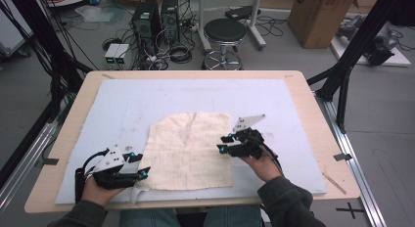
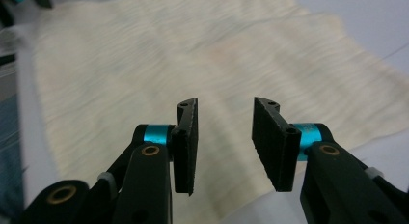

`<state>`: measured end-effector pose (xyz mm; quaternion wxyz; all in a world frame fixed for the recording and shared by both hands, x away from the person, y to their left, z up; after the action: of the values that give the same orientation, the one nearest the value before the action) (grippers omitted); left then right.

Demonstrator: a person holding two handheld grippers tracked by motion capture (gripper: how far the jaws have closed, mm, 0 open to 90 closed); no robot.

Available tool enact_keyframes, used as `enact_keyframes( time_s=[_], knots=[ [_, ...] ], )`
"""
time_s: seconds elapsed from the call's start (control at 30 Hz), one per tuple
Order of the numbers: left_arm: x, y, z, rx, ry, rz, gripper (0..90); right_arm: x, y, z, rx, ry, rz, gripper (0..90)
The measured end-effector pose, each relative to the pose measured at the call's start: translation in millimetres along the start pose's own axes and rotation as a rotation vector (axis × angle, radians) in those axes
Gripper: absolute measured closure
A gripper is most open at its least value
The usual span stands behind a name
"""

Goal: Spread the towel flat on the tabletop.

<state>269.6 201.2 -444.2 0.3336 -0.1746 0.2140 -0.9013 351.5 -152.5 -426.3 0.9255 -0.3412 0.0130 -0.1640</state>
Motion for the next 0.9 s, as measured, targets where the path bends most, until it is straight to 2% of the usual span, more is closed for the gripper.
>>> enact_keyframes(
  time_s=[0.03, 0.07, 0.1, 0.17, 0.27, 0.37, 0.43, 0.53, 0.6, 0.67, 0.77, 0.9],
  knots=[
    [2.0, 0.3, -1.8, -0.017, -0.001, -0.019, 47.3, -8.2, -0.2, -3.9, -0.006, -0.008, 0.016, 61.9],
    [3.9, 1.6, -4.1, -0.045, 0.000, -0.055, 54.2, -16.0, -0.4, -7.4, -0.009, -0.018, 0.035, 62.4],
    [5.7, 4.5, -7.2, -0.082, 0.015, -0.060, 59.1, -22.8, 0.0, -10.6, -0.009, -0.027, 0.057, 63.5],
    [6.4, 9.1, -11.2, -0.129, 0.040, -0.049, 60.0, -35.3, 0.6, -15.9, -0.022, -0.051, 0.097, 65.3],
    [4.5, 14.3, -13.1, -0.146, 0.054, -0.029, 60.5, -44.5, 4.3, -24.8, -0.062, -0.082, 0.119, 65.4],
    [-0.2, 20.2, -15.3, -0.174, 0.035, -0.013, 61.0, -44.5, 7.3, -32.4, -0.085, -0.084, 0.119, 65.3],
    [-1.7, 23.3, -14.9, -0.173, 0.018, -0.015, 63.5, -43.8, 10.4, -35.7, -0.108, -0.095, 0.113, 65.9],
    [-2.3, 26.8, -13.0, -0.169, 0.013, -0.014, 69.8, -45.4, 12.3, -36.6, -0.113, -0.118, 0.098, 70.1],
    [-1.7, 29.0, -11.7, -0.171, 0.020, -0.013, 76.5, -43.6, 11.9, -37.1, -0.113, -0.120, 0.097, 80.8],
    [-0.2, 30.6, -10.6, -0.176, 0.026, -0.015, 82.6, -41.8, 11.6, -37.2, -0.115, -0.108, 0.115, 87.8],
    [2.4, 31.3, -10.2, -0.175, 0.025, -0.012, 86.7, -41.8, 11.0, -36.3, -0.125, -0.122, 0.117, 88.5],
    [6.4, 31.9, -9.5, -0.173, 0.028, -0.026, 87.4, -42.7, 6.9, -37.4, -0.140, -0.135, 0.121, 89.0]
  ],
)
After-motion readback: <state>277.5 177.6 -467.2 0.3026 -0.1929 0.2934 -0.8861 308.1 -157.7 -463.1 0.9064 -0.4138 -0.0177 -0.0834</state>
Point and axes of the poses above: each handheld gripper's, and its own axes: y roughly forward along the jaws, z roughly out of its top, x roughly to its right, the point moved 4 cm from there along y, roughly forward along the jaws, and after that the axes turned 13 degrees about -y, right-handed, at the moved point
